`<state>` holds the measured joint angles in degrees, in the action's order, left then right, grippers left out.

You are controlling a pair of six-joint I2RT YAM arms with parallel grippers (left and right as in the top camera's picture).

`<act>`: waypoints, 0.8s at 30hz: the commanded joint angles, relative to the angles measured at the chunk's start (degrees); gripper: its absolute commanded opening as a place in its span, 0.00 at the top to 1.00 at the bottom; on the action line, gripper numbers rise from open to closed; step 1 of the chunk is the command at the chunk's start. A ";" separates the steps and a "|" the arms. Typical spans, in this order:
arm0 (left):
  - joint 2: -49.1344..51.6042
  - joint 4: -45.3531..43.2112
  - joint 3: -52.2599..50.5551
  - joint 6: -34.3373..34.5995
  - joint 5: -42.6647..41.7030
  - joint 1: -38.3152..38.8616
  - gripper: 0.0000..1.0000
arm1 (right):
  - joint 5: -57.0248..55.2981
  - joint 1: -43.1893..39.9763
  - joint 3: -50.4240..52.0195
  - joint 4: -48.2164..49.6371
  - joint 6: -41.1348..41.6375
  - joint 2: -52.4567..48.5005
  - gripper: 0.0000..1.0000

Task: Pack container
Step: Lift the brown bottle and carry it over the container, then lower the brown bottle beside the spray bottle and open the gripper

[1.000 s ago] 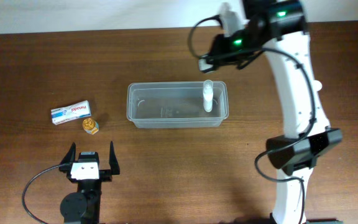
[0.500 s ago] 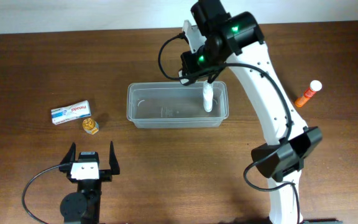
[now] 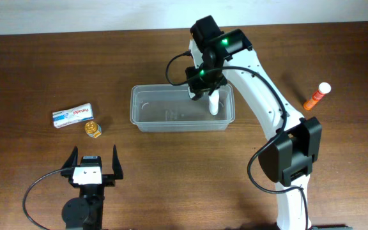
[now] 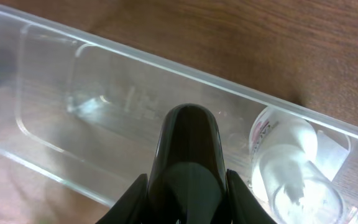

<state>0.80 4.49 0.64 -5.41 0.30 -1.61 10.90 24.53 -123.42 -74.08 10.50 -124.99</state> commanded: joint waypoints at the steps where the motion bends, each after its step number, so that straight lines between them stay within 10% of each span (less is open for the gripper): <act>1: -0.46 0.28 -0.15 -0.92 -0.07 0.22 0.01 | -2.43 0.33 1.46 1.07 0.74 0.74 0.74; 24: -0.46 0.28 -0.15 -0.92 -0.07 0.22 0.01 | -9.29 2.08 6.64 6.21 1.01 -3.06 0.74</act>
<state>0.80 4.51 0.64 -5.41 0.27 -1.61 3.40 26.30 -117.10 -68.16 10.79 -126.48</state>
